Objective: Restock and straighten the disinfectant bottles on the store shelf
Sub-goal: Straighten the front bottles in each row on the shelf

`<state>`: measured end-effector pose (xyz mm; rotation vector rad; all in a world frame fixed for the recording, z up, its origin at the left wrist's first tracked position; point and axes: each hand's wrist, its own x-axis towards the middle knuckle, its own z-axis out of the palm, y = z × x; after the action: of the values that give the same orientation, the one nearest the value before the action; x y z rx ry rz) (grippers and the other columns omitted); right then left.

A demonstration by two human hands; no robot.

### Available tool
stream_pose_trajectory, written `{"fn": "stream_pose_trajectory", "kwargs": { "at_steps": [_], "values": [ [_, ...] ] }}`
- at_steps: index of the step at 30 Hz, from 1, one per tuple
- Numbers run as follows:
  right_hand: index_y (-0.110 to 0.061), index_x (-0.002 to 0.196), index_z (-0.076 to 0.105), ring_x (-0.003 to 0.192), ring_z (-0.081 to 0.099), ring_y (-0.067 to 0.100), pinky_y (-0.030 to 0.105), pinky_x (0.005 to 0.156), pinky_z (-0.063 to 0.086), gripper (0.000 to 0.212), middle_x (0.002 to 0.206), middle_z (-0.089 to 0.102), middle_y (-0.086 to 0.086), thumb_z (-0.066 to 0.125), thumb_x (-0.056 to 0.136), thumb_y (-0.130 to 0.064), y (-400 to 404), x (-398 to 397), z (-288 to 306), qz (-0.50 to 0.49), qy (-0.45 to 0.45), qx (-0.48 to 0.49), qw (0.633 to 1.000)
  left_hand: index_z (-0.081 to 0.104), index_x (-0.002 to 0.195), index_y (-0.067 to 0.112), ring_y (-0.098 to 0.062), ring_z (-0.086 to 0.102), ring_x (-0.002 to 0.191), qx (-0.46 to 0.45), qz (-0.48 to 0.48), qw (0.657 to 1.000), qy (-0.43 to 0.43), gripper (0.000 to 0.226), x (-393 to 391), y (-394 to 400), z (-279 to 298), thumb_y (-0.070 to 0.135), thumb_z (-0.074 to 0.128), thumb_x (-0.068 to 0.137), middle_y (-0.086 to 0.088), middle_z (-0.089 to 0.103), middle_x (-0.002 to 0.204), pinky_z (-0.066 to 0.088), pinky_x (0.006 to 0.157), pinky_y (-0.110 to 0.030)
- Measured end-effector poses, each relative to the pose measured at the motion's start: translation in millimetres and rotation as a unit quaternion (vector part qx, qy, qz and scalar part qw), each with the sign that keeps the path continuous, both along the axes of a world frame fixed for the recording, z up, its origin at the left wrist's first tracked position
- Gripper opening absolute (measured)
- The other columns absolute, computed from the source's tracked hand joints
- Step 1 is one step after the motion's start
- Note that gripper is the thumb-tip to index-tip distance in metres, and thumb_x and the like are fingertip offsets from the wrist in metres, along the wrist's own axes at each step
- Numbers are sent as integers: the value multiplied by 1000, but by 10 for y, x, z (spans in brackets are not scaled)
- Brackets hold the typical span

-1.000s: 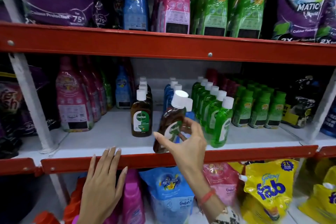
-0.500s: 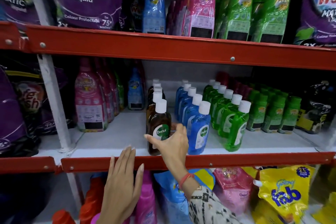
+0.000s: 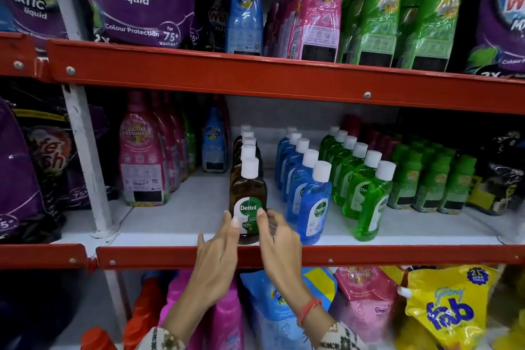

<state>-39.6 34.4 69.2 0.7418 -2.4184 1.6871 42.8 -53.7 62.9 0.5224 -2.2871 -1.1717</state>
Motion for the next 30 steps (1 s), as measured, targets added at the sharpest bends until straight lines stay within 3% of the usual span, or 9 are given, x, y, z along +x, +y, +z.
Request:
{"fn": "stream_pose_trajectory", "kwargs": {
  "at_steps": [3, 9, 13, 17, 20, 22, 24, 27, 30],
  "values": [
    [-19, 107, 68, 70, 57, -20, -4, 68, 37, 32, 101, 77, -1, 47, 97, -41, 49, 8, 7, 14, -12, -18, 1000, 28, 148, 23, 5, 18, 139, 19, 14, 1000, 15, 82, -1, -47, 29, 65, 3, 82, 2, 36, 154, -4, 124, -35],
    [-14, 117, 66, 80, 57, -12, -7, 70, 37, 36, 109, 75, 1, 47, 98, -38, 99, -18, 6, 46, -10, -22, 999, 30, 148, 24, -2, 21, 143, -17, 17, 1000, 1, 76, -4, -55, 5, 61, 3, 87, 4, 35, 154, -2, 124, -38],
    [-16, 118, 66, 77, 52, -32, -6, 71, 36, 33, 100, 70, -9, 49, 98, -35, 239, -34, 12, 58, 11, -52, 997, 24, 149, 20, -3, 16, 145, -16, 46, 998, 30, 74, -9, 25, -40, 60, 9, 89, 2, 25, 158, 0, 124, -38],
    [-28, 95, 70, 66, 61, -11, 6, 63, 41, 23, 80, 75, -16, 48, 97, -35, 553, -151, 23, -5, 43, -113, 993, 43, 140, 18, -7, 35, 137, -72, 166, 968, 174, 60, 23, 225, -99, 52, 20, 96, 3, 42, 148, 25, 115, -28],
    [-28, 87, 65, 74, 68, 5, 15, 65, 46, 20, 79, 75, -6, 48, 96, -33, 813, -355, 62, -43, 5, -197, 980, 56, 122, 25, -2, 54, 115, -82, 139, 960, 229, 53, -27, 460, -85, 54, 22, 94, 7, 62, 123, 43, 100, -28],
    [-26, 94, 62, 89, 67, 14, 22, 71, 45, 18, 92, 72, -1, 47, 97, -35, 927, -540, 81, -54, -29, -198, 978, 54, 125, 30, -1, 57, 114, -35, 78, 978, 188, 62, -122, 634, -35, 66, 18, 89, 8, 66, 121, 47, 101, -34],
    [-20, 109, 61, 99, 62, 17, 28, 77, 44, 28, 111, 68, 4, 43, 98, -39, 976, -747, 85, -50, -66, -161, 983, 44, 138, 31, -4, 51, 125, 25, 28, 989, 142, 83, -261, 771, 5, 81, 14, 78, 6, 59, 135, 39, 111, -37],
    [-6, 128, 59, 120, 57, 28, 42, 105, 41, 53, 130, 63, 13, 38, 98, -44, 946, -993, 144, -18, -168, -120, 978, 46, 137, 30, -11, 46, 133, 134, -19, 987, 86, 108, -475, 900, 91, 97, 13, 59, 1, 49, 146, 28, 119, -40],
    [4, 105, 67, 114, 61, 40, 54, 107, 39, 58, 117, 67, 27, 37, 98, -45, 890, -1072, 168, 10, -214, -100, 972, 62, 111, 42, -17, 54, 123, 228, -36, 971, 54, 103, -583, 964, 204, 104, 14, 44, -3, 56, 137, 29, 116, -39]
  ]
}}
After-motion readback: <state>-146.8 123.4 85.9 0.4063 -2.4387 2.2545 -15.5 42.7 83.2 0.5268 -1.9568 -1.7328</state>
